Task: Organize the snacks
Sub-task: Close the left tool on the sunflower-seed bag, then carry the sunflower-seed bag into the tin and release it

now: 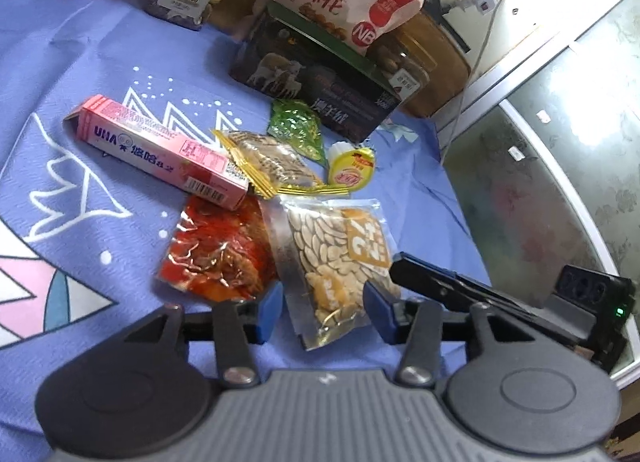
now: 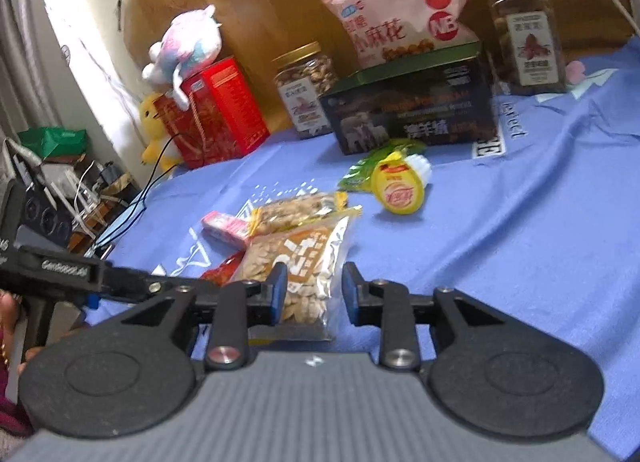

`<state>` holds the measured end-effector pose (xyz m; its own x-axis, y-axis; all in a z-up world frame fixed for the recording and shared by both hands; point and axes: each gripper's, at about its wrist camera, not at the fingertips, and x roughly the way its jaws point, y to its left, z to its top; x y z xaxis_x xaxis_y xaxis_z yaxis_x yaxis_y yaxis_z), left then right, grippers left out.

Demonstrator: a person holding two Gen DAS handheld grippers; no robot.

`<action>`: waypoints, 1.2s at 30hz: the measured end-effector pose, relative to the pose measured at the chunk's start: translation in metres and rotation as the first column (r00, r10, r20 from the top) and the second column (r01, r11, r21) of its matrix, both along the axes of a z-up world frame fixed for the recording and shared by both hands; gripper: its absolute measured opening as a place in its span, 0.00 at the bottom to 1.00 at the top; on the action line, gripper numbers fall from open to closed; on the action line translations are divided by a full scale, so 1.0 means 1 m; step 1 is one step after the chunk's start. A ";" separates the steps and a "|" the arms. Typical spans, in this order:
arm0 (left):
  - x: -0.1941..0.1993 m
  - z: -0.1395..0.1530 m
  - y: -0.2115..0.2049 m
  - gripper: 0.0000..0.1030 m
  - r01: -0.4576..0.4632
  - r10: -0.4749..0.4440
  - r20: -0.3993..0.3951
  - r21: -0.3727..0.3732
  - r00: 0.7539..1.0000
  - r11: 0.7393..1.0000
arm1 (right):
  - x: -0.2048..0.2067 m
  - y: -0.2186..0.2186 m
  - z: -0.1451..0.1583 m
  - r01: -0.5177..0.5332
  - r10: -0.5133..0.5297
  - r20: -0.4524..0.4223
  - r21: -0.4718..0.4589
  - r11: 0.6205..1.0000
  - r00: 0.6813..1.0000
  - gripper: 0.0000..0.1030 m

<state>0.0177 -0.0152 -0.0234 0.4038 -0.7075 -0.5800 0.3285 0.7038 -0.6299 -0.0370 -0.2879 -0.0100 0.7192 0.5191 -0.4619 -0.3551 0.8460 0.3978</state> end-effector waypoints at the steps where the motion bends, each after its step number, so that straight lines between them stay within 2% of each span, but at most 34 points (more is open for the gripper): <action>1: 0.001 -0.002 0.000 0.42 -0.001 0.001 -0.006 -0.003 1.000 1.000 | -0.001 0.001 0.000 -0.004 0.004 0.000 -0.006 1.000 1.000 0.32; 4: -0.001 -0.003 -0.001 0.33 0.009 -0.009 0.001 -0.005 1.000 1.000 | -0.005 0.004 0.001 -0.023 0.024 0.011 -0.014 1.000 1.000 0.28; 7: -0.005 0.002 0.000 0.33 -0.006 0.005 0.030 0.019 1.000 1.000 | -0.007 0.010 0.002 -0.054 0.054 0.015 -0.001 0.999 0.998 0.21; 11: -0.007 0.015 0.006 0.33 -0.023 0.023 0.063 0.001 0.998 1.000 | -0.007 0.017 0.009 -0.051 0.051 0.042 0.010 0.999 0.998 0.16; 17: 0.009 0.055 0.002 0.33 -0.014 0.010 0.170 0.022 0.985 1.000 | 0.003 0.014 0.033 -0.044 0.037 0.110 0.062 0.997 0.993 0.16; 19: 0.024 0.074 -0.008 0.33 -0.005 -0.004 0.213 0.039 0.977 0.999 | 0.013 0.011 0.045 -0.030 0.021 0.143 0.065 0.997 0.990 0.16; 22: 0.054 0.101 -0.029 0.33 0.006 -0.034 0.313 0.091 0.949 0.996 | 0.037 0.000 0.061 0.010 -0.023 0.188 0.069 0.998 0.982 0.16; 26: 0.108 0.119 -0.063 0.33 0.010 -0.058 0.360 0.133 0.931 0.991 | 0.083 -0.018 0.073 0.065 -0.079 0.208 0.073 0.995 0.975 0.16; 30: 0.164 0.113 -0.094 0.33 0.007 -0.070 0.355 0.176 0.932 0.984 | 0.137 -0.035 0.072 0.129 -0.139 0.188 0.066 0.990 0.972 0.16; 36: 0.223 0.079 -0.129 0.35 0.014 -0.085 0.308 0.226 0.948 0.974 | 0.193 -0.053 0.053 0.203 -0.200 0.160 0.000 0.979 0.967 0.17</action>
